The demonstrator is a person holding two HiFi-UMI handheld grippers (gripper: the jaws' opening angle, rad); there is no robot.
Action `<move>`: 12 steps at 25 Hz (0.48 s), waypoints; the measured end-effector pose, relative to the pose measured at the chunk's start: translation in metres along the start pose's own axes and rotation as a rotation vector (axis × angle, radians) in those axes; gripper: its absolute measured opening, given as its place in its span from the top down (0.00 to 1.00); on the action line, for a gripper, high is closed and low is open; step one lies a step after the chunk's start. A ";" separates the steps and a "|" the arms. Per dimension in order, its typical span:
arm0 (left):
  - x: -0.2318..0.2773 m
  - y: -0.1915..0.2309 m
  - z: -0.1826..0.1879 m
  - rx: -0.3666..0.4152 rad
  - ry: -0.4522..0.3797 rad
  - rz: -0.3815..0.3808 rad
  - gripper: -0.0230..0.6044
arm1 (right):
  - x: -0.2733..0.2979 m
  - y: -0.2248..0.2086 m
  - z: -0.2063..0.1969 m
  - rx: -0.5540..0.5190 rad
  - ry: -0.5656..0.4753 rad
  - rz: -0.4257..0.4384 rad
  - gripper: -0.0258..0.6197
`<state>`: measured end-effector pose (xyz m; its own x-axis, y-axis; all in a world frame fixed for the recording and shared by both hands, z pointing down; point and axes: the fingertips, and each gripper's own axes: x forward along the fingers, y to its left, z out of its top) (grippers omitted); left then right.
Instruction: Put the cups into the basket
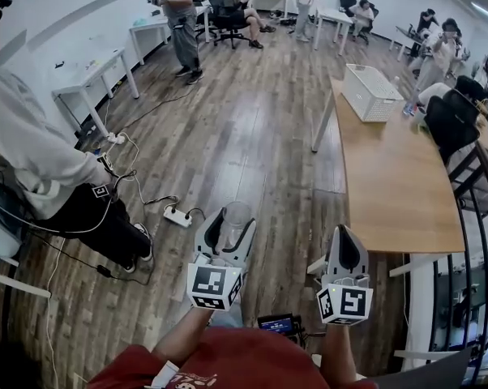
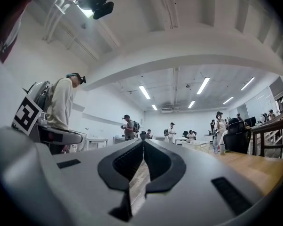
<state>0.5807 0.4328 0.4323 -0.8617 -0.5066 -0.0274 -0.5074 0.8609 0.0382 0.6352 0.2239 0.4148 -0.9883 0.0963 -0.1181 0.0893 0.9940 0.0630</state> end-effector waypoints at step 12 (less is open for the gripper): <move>0.067 0.073 0.012 0.014 -0.010 -0.006 0.53 | 0.104 0.028 0.002 -0.010 -0.019 0.018 0.94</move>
<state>0.4861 0.4624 0.4216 -0.8584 -0.5116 -0.0377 -0.5126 0.8583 0.0245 0.5349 0.2623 0.4019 -0.9840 0.1151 -0.1357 0.1057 0.9916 0.0748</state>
